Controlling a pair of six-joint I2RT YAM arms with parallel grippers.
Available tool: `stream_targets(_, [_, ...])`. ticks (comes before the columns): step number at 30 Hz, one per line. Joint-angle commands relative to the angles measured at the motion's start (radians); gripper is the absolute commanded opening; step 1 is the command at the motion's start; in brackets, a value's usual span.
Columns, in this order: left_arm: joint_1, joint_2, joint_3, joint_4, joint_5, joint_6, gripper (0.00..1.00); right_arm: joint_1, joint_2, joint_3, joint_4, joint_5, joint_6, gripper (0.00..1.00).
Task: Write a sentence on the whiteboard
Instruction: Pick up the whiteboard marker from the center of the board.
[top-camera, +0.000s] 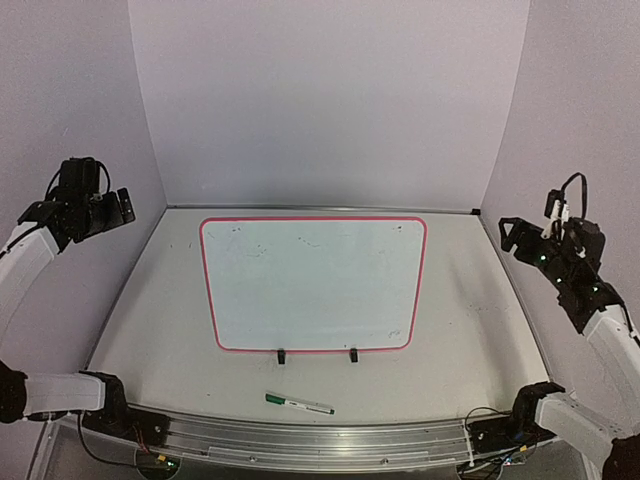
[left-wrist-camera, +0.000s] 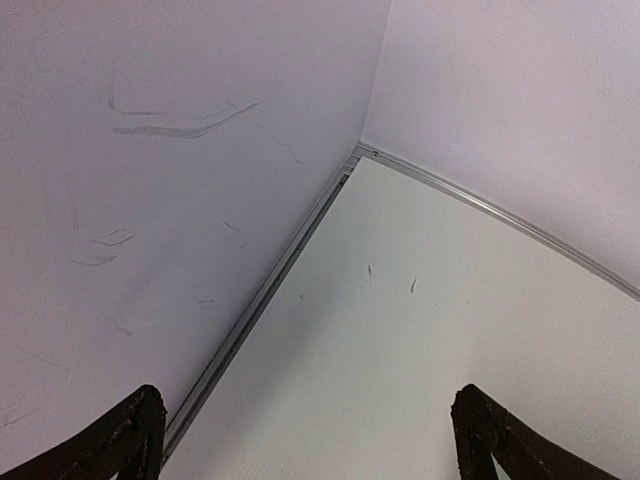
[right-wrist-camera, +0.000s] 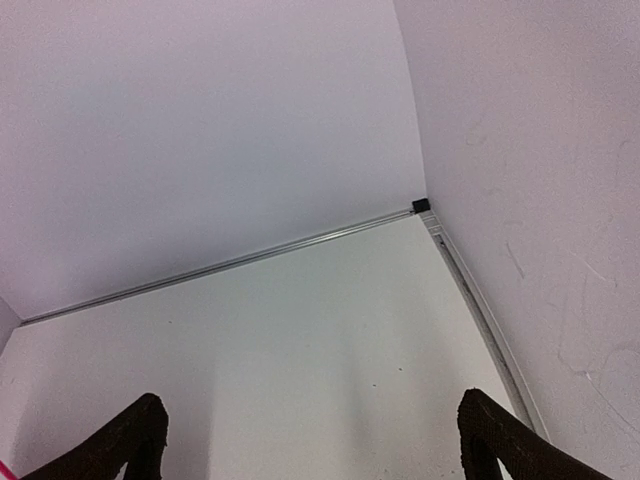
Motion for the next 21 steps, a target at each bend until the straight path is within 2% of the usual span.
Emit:
stream_targets(1, [0.000, 0.010, 0.137, -0.122, 0.071, 0.106, 1.00, 0.002, 0.006, 0.156, -0.132, -0.193, 0.005, 0.94])
stream_targets(6, [-0.001, -0.008, 0.097, -0.054, 0.107, 0.124, 0.99, 0.047, 0.063, 0.308, -0.252, -0.429, -0.003, 0.88])
stream_targets(8, [-0.002, -0.037, 0.027, 0.020, 0.127, 0.117, 0.99, 0.113, 0.068, 0.345, -0.270, -0.453, -0.011, 0.87])
stream_targets(13, [-0.002, -0.036, -0.026, 0.067, 0.206, 0.140, 0.99, 0.382, 0.193, 0.504, -0.442, -0.372, -0.093, 0.85])
stream_targets(21, [-0.001, -0.010, -0.037, 0.064, 0.190, 0.155, 0.99, 0.939, 0.452, 0.656, -0.473, -0.106, -0.173, 0.82])
